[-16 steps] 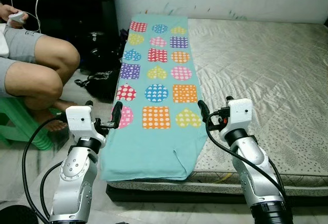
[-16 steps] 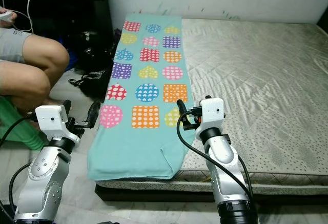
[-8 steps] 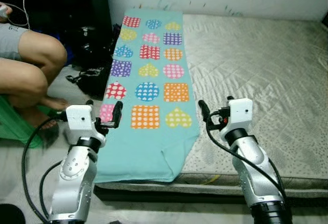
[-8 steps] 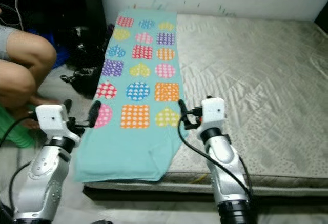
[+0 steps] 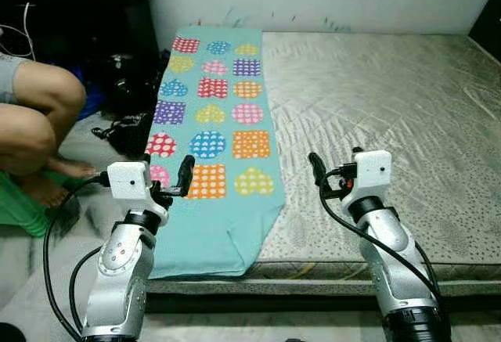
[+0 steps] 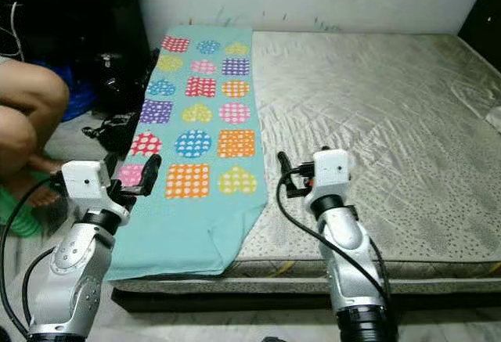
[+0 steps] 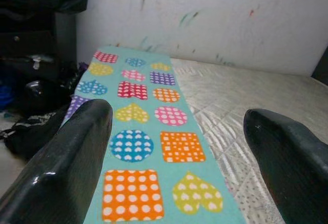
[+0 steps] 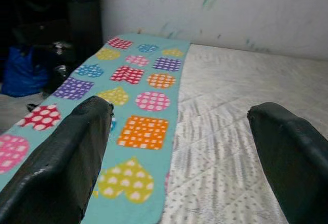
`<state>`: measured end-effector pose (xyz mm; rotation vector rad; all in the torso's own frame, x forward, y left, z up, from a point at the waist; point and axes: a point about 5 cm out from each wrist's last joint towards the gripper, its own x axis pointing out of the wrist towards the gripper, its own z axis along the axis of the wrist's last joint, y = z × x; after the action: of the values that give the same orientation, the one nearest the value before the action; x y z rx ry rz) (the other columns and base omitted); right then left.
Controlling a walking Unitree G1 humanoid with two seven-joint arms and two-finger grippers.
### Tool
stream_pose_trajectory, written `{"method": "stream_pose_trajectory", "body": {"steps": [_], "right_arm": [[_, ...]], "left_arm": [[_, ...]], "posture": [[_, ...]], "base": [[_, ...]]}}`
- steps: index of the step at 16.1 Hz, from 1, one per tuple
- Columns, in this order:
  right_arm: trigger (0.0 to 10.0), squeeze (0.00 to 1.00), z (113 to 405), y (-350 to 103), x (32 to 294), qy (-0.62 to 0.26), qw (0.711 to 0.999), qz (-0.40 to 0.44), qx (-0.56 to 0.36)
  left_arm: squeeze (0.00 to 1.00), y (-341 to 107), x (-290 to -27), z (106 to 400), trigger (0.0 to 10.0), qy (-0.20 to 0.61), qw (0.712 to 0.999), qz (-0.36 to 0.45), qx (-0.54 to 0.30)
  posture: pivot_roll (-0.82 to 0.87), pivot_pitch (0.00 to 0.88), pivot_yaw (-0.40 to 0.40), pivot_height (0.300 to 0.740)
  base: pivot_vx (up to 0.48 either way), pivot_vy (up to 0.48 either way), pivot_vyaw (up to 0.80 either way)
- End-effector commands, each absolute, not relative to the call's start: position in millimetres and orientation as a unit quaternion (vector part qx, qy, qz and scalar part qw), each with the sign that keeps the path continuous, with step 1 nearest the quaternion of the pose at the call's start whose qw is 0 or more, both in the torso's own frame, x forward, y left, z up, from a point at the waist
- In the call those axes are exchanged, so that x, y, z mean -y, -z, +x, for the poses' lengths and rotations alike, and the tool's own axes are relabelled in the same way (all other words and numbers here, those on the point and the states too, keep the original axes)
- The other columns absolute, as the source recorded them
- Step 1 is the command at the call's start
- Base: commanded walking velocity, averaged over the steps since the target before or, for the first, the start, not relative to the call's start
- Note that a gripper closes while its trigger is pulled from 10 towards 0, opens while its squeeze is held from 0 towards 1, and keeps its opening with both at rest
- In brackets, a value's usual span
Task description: Clean up the room
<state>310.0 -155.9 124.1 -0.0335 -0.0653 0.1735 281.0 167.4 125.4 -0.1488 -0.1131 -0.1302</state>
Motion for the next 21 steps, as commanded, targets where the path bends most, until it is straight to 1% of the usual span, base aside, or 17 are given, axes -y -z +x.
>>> {"method": "stream_pose_trajectory", "body": {"steps": [1,3,16,21], "right_arm": [[10.0,0.0,310.7,-123.4,154.6,-0.091,0.995,-0.017,0.029],[10.0,0.0,310.6,-123.0,154.9,-0.091,0.995,-0.017,0.028],[10.0,0.0,312.1,-121.6,154.0,-0.091,0.995,-0.018,0.023],[10.0,0.0,313.7,-122.4,155.3,-0.087,0.996,-0.018,0.024]], "left_arm": [[0.0,-125.9,-169.8,279.3,10.0,0.068,0.993,-0.071,0.06],[0.0,-126.6,-167.4,278.5,10.0,0.082,0.992,-0.075,0.064],[0.0,-125.3,-167.7,279.5,10.0,0.085,0.992,-0.07,0.059],[0.0,-125.5,-168.2,281.3,10.0,0.084,0.992,-0.07,0.059]], "posture": [[-0.05,0.098,-0.021,0.74],[-0.05,0.094,-0.021,0.74],[-0.05,0.089,-0.018,0.74],[-0.05,0.089,-0.018,0.74]], "base": [[0.0,0.0,0.0],[0.133,0.0,-0.42],[0.282,0.0,0.0],[0.353,0.0,0.0]]}}
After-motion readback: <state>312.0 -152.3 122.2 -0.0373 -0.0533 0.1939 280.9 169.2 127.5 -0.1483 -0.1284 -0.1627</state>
